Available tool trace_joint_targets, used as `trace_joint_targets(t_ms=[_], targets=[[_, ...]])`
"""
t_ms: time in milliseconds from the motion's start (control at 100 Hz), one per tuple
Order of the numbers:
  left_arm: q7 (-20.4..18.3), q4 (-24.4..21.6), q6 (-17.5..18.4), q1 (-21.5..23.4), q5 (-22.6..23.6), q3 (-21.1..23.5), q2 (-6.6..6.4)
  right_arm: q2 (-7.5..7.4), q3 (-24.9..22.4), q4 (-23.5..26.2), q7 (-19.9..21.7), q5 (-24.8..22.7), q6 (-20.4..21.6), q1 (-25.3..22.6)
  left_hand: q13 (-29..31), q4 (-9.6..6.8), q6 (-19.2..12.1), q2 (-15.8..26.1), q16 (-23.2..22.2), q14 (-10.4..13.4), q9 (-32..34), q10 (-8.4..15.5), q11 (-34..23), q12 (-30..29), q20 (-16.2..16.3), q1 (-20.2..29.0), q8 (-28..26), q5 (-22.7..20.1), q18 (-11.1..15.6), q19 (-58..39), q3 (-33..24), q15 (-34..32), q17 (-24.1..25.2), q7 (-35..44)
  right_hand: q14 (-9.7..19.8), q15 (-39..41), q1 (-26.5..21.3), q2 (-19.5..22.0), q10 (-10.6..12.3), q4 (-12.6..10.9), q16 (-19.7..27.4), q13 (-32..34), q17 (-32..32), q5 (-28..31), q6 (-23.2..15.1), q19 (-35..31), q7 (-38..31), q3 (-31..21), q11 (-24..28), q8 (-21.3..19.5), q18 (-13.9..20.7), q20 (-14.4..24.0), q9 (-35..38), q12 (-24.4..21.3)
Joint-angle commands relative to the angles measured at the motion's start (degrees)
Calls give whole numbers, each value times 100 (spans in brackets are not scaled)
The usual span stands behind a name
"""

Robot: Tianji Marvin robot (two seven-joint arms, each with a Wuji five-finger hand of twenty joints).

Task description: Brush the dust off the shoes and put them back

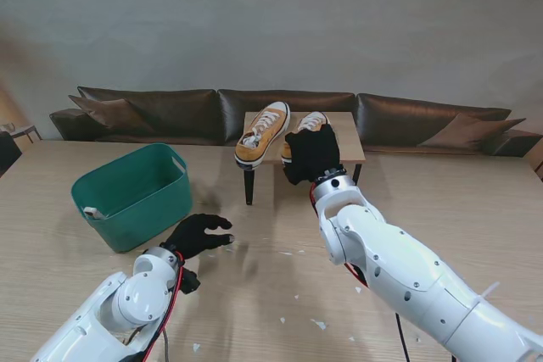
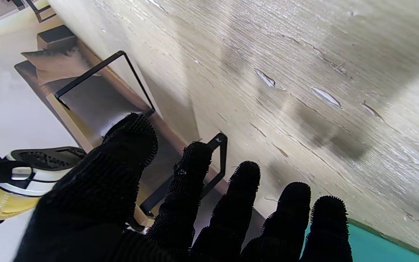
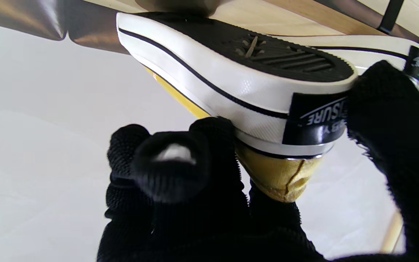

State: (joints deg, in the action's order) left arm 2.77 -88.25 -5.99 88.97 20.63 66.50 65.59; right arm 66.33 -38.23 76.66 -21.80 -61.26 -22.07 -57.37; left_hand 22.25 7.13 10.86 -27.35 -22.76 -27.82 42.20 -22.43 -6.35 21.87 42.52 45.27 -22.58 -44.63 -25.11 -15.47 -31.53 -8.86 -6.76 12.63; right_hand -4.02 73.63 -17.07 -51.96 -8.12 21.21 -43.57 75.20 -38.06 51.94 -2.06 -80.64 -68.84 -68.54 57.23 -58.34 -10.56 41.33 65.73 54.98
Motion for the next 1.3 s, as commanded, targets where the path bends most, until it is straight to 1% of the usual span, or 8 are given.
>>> trace_joint_targets(t_ms=[0,180,360,400,480,510,790,1290], targets=[[-109,-52,29,23,11,26,-1,88,21,-89,72,30,-61,75,9,-229,-50,129,-62,101,-83,87,-2,-43,74,110,-24,-57,169,176,11,40,33,-28,372,-559,-846,679,801,-507,130,8,-532,309,173,136,-1500,-361,-2,-584,-213,-112,-293,-112],[-126,-68,48,43,32,48,-10,158,245,-351,213,191,-368,258,10,-229,-61,135,-61,103,-86,90,0,-44,71,105,-26,-63,167,176,9,41,35,-25,197,-1160,-776,695,601,-218,253,-271,-140,-594,107,251,-867,39,-133,132,-355,-205,-829,-505],[-143,-58,51,33,15,40,-11,162,386,-464,488,253,-599,355,3,-230,-48,132,-59,97,-88,93,0,-44,69,109,-28,-65,169,177,10,46,39,-23,89,-1263,-682,784,448,-198,275,-657,178,-1208,157,299,-227,212,-205,1073,-411,-222,-1316,-676],[-148,-57,46,29,8,36,-11,156,415,-473,566,251,-651,373,-2,-229,-44,136,-58,106,-93,96,2,-45,68,107,-30,-73,169,180,12,49,45,-20,57,-1306,-601,874,414,-285,296,-772,271,-1390,266,320,91,238,-249,1277,-416,-218,-1457,-711],[-155,-56,39,23,1,30,-11,147,458,-484,692,254,-752,398,8,-229,-51,133,-60,97,-96,79,2,-45,68,110,-29,-65,170,178,16,44,44,-24,-72,-1443,-370,1123,299,-1071,368,-1087,493,-1728,573,384,1004,151,-374,1427,-462,-190,-1805,-874],[-155,-54,39,21,-1,27,-10,146,464,-487,711,256,-775,399,-2,-230,-50,132,-58,92,-89,79,-1,-44,67,108,-29,-67,166,179,16,50,47,-23,-91,-1454,-341,1158,267,-1199,377,-1156,548,-1859,662,387,1234,165,-403,1422,-464,-178,-1901,-910],[-159,-30,45,-5,-18,7,-8,92,299,-310,805,188,-871,248,-5,-230,-57,135,-57,82,-96,92,2,-46,66,107,-29,-62,176,177,24,53,44,-26,-509,-1549,108,1123,0,-1249,419,-2106,1242,-2943,1016,536,2516,749,-570,2112,-618,-89,-2987,-1115],[-178,64,117,-95,-80,-39,-2,-94,-356,514,1326,-25,-747,-213,-10,-229,-56,127,-54,88,-105,96,4,-51,60,105,-23,-46,172,180,30,60,47,-35,-980,-2969,381,1805,-166,-1469,853,-3196,2024,-3834,763,1612,3726,2183,-1757,2841,-870,-136,-4079,-1924]])
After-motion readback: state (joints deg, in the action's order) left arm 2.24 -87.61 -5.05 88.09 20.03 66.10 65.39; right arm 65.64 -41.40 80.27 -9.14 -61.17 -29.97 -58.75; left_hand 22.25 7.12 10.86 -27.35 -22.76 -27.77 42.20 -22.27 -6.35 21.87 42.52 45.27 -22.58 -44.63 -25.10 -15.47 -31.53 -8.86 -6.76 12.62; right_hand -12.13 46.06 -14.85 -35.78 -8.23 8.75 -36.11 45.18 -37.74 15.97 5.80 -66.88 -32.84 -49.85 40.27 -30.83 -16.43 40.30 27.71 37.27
